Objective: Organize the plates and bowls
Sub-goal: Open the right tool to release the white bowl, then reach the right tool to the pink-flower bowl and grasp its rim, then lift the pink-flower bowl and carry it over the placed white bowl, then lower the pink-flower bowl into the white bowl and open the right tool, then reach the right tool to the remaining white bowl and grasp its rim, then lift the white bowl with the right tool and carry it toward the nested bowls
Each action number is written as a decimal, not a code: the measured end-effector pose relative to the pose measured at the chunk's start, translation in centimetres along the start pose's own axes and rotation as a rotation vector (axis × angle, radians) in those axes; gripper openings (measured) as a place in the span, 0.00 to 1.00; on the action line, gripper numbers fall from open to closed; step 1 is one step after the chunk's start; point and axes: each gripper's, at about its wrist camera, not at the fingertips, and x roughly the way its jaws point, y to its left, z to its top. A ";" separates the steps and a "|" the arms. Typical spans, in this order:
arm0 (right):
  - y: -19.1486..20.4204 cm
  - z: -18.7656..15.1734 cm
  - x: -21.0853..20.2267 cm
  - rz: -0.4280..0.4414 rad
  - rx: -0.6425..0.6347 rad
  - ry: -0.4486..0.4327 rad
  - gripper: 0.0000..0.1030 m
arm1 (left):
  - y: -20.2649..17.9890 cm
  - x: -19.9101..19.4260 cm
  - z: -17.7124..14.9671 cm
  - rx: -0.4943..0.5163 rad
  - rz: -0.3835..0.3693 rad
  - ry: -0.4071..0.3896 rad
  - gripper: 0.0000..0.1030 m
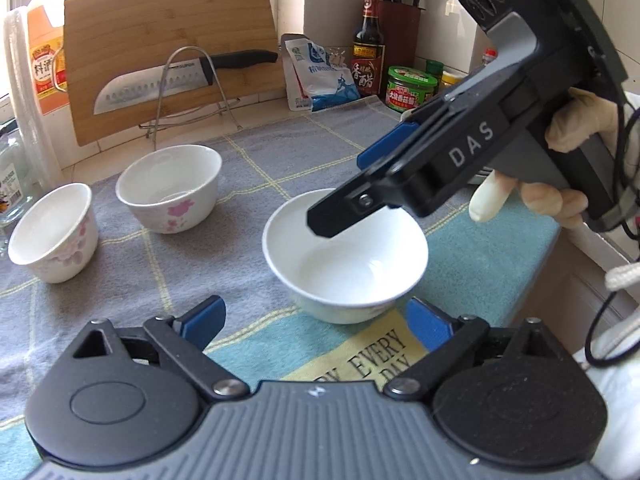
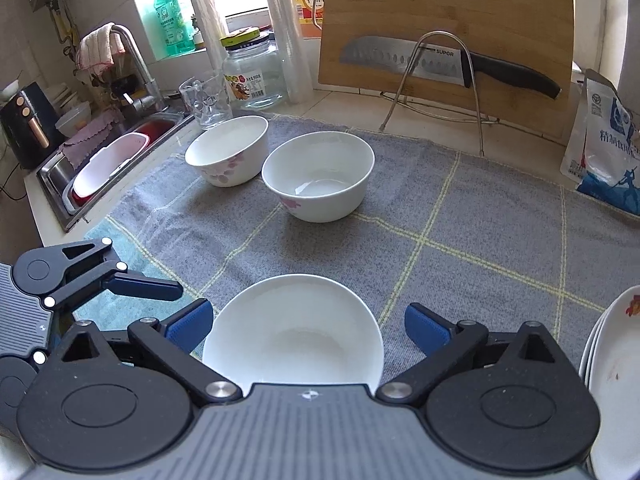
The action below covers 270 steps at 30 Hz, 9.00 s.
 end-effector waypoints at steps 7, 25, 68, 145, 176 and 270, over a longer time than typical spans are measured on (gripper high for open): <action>0.1 3.2 0.3 -0.040 -0.118 -0.023 1.00 | 3.1 0.1 1.1 -0.048 0.133 -0.064 0.97; -1.8 10.4 8.1 0.042 -0.260 0.031 1.00 | 8.1 9.0 3.9 -0.139 0.289 -0.077 0.95; -3.8 13.3 12.4 0.226 -0.139 0.122 0.79 | 8.1 9.2 5.1 -0.109 0.277 -0.084 0.85; -0.8 0.4 -0.7 0.112 -0.012 0.102 0.80 | -3.2 3.7 1.6 -0.003 0.074 0.005 0.86; 2.8 5.0 -0.4 0.086 -0.186 0.043 1.00 | 1.8 -1.0 -0.5 -0.076 0.177 -0.052 0.95; 6.9 15.8 9.4 0.275 -0.223 0.127 0.77 | 9.6 0.7 2.3 -0.145 0.297 -0.091 0.88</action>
